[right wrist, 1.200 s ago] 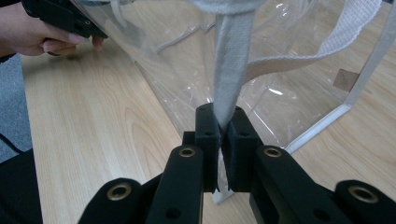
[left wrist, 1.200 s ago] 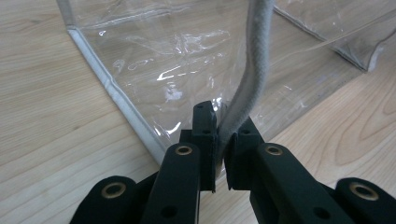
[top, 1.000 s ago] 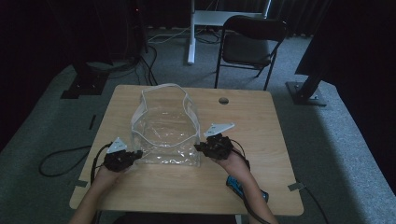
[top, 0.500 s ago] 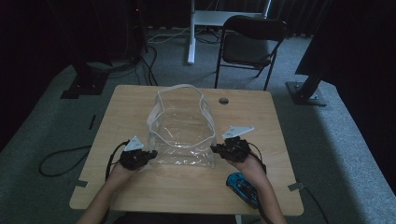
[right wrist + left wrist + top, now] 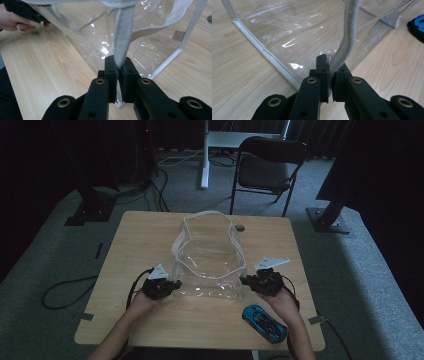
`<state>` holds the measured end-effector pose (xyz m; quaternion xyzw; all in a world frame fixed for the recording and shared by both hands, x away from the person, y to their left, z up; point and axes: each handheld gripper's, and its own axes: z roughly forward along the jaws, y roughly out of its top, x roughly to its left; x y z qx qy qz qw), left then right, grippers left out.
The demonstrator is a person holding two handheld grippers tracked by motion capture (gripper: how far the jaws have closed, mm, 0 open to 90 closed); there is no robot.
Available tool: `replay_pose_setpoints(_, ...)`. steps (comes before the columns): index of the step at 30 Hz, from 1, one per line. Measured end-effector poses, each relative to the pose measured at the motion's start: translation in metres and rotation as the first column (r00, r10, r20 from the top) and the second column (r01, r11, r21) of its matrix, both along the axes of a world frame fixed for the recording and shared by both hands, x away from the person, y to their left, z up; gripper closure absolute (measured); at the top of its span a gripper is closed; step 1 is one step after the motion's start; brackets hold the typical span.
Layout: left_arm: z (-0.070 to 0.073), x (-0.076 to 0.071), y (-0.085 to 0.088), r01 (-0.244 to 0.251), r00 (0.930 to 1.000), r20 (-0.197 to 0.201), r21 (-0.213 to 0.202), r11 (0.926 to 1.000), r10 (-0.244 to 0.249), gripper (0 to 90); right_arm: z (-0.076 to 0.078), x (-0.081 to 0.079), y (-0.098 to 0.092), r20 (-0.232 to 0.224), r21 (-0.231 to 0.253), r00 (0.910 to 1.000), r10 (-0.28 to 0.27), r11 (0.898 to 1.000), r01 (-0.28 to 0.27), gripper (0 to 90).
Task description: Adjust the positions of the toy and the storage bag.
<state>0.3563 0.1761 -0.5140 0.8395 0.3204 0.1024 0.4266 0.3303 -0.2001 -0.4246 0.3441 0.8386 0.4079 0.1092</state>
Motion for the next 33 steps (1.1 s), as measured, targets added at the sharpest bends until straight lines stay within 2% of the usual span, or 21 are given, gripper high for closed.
replay_pose_setpoints(18,0.000,0.007,-0.053,0.088,0.9961,-0.005,0.005,0.9961,-0.088,86.7,-0.001,-0.010,-0.047,-0.004,0.008,0.9961,-0.088,0.996,0.088,84.7)
replay_pose_setpoints(33,-0.001,0.003,-0.080,0.136,0.9906,-0.016,-0.011,0.9907,-0.136,86.7,-0.002,-0.018,-0.082,-0.025,0.032,0.9895,-0.142,0.989,0.143,84.2)
